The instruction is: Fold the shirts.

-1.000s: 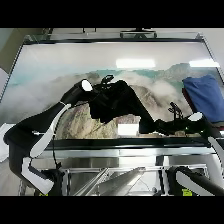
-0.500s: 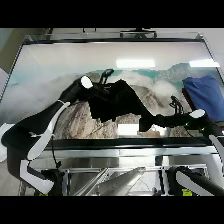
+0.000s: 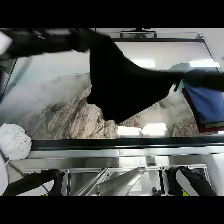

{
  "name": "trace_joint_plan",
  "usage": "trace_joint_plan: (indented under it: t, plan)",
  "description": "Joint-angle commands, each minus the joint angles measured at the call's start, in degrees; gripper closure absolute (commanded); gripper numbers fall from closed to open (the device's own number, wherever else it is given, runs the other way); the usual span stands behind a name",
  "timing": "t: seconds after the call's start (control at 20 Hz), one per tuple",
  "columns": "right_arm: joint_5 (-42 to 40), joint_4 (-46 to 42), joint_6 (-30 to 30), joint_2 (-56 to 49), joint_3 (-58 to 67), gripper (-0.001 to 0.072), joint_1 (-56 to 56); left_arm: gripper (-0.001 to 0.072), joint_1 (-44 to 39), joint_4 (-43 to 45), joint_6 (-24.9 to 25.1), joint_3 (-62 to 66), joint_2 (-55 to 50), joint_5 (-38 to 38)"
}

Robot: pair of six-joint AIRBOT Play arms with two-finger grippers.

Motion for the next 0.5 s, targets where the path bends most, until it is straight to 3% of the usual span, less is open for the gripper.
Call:
trace_joint_plan:
  t: [0.0,0.25,0.45]
  plan:
    - [-3.28,0.00,0.39,5.77,18.34,0.0693,-0.07,0.0684,3.98,-0.02,-0.04,7.32,10.49,0.44]
    - [-4.94,1.33,-2.99,6.21,26.27,0.0693,0.04,0.0683,11.13,0.55,4.09,-0.17,22.18,1.70]
    - [1.22,3.37,-2.97,-3.08,24.00,0.0693,0.20,0.0682,17.92,0.24,5.49,-9.18,18.60,2.01]
